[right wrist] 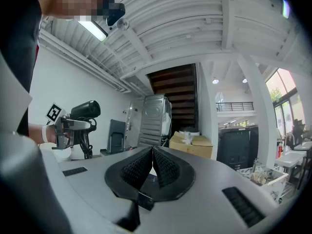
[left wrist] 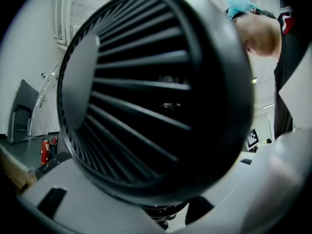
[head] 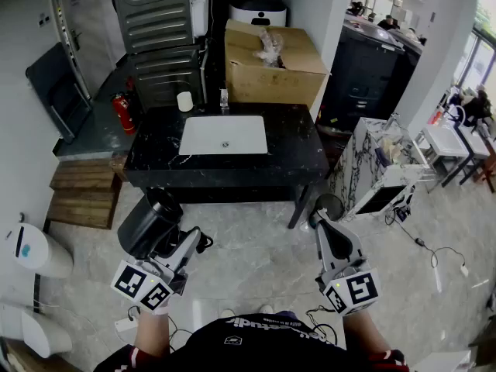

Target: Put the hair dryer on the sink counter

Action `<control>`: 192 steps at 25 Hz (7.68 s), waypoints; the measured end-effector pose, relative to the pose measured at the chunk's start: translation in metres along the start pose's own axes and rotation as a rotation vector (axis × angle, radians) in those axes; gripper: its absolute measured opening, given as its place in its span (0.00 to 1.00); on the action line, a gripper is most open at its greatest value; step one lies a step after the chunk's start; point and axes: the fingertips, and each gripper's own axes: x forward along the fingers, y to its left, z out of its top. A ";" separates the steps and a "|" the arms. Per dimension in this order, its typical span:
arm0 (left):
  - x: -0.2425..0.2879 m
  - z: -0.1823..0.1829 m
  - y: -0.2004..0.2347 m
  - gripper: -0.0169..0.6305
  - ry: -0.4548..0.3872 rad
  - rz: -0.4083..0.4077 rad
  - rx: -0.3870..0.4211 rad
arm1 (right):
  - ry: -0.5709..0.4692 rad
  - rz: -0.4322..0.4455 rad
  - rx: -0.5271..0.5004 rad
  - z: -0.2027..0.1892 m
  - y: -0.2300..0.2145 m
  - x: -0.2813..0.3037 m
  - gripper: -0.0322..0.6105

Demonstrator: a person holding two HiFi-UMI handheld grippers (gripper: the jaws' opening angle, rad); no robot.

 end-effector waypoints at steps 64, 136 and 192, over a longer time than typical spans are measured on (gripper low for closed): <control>0.269 -0.164 0.434 0.48 0.456 0.047 -0.272 | 0.185 0.090 0.076 -0.076 -0.060 0.476 0.11; 0.173 -0.291 0.626 0.51 0.890 0.417 -0.801 | 0.175 0.128 0.148 -0.097 -0.118 0.516 0.11; 0.449 -0.011 0.276 0.07 0.000 -0.172 0.240 | -0.040 0.171 -0.004 -0.003 -0.126 0.545 0.11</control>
